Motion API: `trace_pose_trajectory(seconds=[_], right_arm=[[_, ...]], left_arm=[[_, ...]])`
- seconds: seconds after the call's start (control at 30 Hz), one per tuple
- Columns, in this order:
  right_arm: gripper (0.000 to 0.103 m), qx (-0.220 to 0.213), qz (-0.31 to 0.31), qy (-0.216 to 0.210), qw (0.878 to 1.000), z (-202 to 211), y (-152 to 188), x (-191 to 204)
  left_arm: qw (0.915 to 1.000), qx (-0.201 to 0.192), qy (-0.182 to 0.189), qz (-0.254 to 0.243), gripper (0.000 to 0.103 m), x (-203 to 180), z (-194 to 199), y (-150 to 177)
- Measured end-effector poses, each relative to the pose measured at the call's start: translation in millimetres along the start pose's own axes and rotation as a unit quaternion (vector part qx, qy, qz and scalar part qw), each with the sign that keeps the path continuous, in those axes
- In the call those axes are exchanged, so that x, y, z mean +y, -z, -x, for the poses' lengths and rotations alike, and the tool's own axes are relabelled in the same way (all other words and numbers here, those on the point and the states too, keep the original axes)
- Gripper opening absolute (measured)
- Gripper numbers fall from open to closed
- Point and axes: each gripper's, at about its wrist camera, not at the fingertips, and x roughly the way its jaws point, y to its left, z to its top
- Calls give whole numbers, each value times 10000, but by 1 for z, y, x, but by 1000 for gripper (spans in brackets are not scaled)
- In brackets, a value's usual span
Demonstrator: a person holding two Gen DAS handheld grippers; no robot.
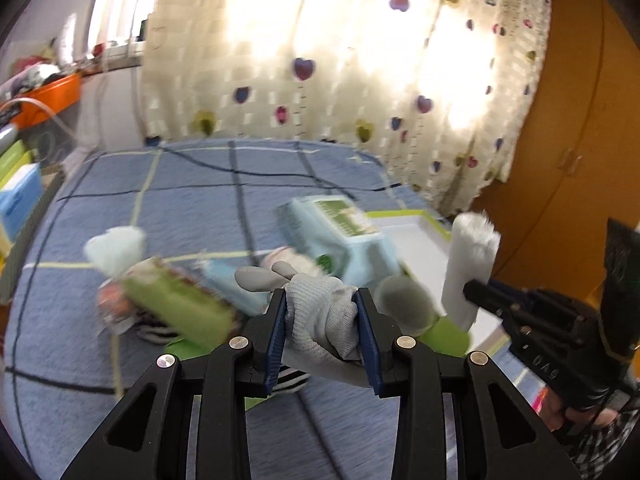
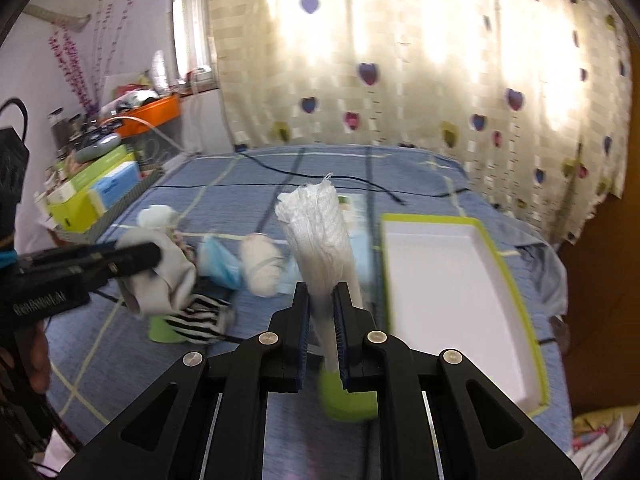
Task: Organize soft objects
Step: 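Carry the grey glove and white towel into the white box and release both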
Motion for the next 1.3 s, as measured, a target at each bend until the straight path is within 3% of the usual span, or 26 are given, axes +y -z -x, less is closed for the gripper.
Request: trace_pose_trajectory(seconds=[0.23, 0.67, 0.87, 1.3], right_arm=[[13, 326, -223, 548, 9977, 3, 14, -45], [13, 1162, -38, 1316, 9845, -25, 46, -87], [13, 1254, 102, 1524, 9803, -30, 55, -95], [13, 1274, -54, 1461, 9810, -34, 54, -106]], left_arm=[[9987, 49, 375, -340, 32, -42, -24, -20], [9900, 599, 958, -843, 32, -113, -96, -35], [9851, 930, 1072, -969, 32, -134, -126, -27], [9776, 1366, 1157, -1104, 33, -154, -158, -9]])
